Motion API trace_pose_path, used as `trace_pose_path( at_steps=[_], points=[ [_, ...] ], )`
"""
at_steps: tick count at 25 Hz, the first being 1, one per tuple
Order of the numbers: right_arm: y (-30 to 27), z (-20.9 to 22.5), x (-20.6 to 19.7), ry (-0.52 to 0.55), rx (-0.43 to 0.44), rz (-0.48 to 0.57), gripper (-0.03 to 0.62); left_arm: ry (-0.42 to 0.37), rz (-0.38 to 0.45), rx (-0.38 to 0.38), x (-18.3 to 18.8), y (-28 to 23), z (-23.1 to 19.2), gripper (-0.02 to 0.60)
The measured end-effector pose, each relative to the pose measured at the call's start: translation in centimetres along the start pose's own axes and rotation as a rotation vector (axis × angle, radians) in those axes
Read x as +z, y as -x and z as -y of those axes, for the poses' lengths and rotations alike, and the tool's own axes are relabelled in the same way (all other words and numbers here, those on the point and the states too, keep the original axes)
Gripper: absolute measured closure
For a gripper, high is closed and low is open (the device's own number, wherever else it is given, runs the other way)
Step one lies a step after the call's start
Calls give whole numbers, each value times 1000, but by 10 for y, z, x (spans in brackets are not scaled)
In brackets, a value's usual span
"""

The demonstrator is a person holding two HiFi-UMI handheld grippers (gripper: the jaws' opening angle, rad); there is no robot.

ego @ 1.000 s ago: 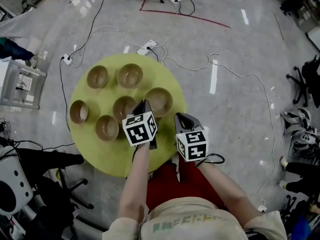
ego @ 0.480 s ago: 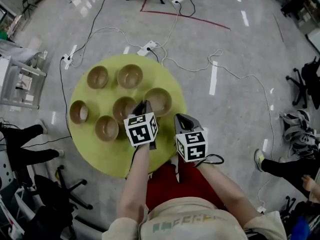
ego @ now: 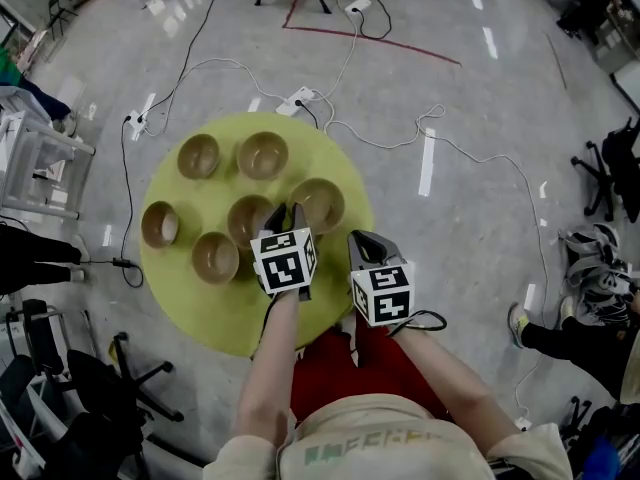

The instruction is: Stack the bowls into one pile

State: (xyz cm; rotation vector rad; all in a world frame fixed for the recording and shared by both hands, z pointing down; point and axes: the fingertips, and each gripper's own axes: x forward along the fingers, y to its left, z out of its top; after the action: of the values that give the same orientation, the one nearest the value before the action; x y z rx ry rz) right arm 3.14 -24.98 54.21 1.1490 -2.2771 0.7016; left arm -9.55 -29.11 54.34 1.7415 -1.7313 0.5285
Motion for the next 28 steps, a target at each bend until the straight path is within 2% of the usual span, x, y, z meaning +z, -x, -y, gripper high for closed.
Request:
trace_pose_path(
  at_steps=[9, 16, 20, 28],
  points=[
    [4, -4, 8, 2, -3, 32, 557, -17, 43, 3, 10, 11, -2, 502],
    [11, -4, 25, -8, -11, 80, 557, -2, 95, -15, 24, 27, -2, 502],
    [17, -6, 36, -5, -15, 112, 557, -12, 133, -19, 32, 38, -2, 529],
    [31, -11, 57, 3, -21, 175, 557, -7, 189, -35, 44, 60, -3, 545]
  ],
)
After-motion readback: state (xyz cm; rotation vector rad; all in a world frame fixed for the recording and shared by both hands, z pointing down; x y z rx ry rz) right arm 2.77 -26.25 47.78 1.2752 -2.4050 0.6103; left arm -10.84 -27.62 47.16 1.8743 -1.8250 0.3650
